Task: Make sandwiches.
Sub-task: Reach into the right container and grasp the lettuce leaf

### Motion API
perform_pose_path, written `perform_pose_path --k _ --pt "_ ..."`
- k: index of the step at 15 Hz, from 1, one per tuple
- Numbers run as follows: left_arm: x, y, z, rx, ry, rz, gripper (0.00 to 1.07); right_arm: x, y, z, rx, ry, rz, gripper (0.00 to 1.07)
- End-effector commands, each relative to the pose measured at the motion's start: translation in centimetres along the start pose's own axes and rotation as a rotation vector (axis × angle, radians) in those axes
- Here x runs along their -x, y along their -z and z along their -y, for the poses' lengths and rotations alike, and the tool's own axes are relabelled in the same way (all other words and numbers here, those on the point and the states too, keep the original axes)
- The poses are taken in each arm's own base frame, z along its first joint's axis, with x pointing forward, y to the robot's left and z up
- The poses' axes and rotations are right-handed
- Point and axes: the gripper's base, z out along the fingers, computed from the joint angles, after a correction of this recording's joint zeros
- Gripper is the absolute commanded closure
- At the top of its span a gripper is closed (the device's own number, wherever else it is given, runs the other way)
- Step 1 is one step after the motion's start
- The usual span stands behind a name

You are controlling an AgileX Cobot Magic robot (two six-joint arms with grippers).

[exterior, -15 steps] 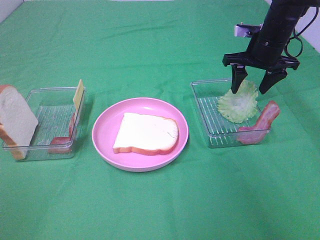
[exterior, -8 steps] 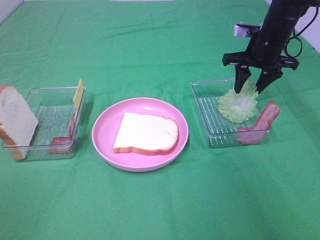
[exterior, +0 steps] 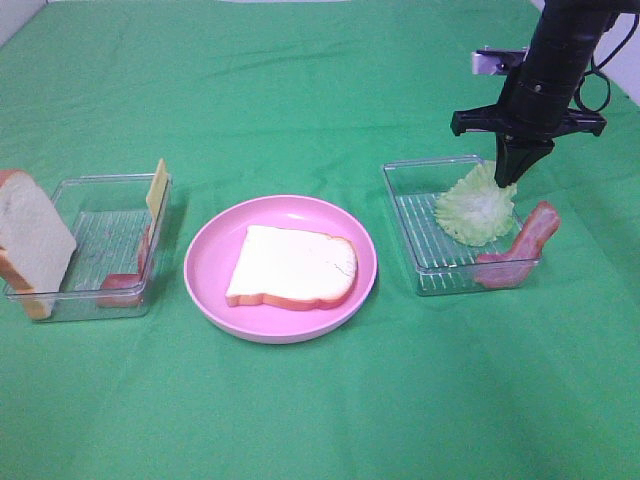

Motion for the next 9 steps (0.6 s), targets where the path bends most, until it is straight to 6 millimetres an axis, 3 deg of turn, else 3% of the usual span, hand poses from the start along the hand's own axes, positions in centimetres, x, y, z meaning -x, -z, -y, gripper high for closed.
perform_pose_path --k 1,4,9 --pt "0.0 0.1 0.1 -0.003 0.003 0.025 0.07 0.0 -0.1 0.2 -0.01 0.012 -0.003 1.07" --pt "0.0 0.1 0.1 -0.003 0.003 0.025 0.07 -0.3 1.3 0.2 -0.01 0.012 0.002 1.07" --pt "0.0 0.1 0.1 -0.003 0.003 0.025 0.07 -1.5 6.8 -0.1 0.024 -0.007 0.098 1.07"
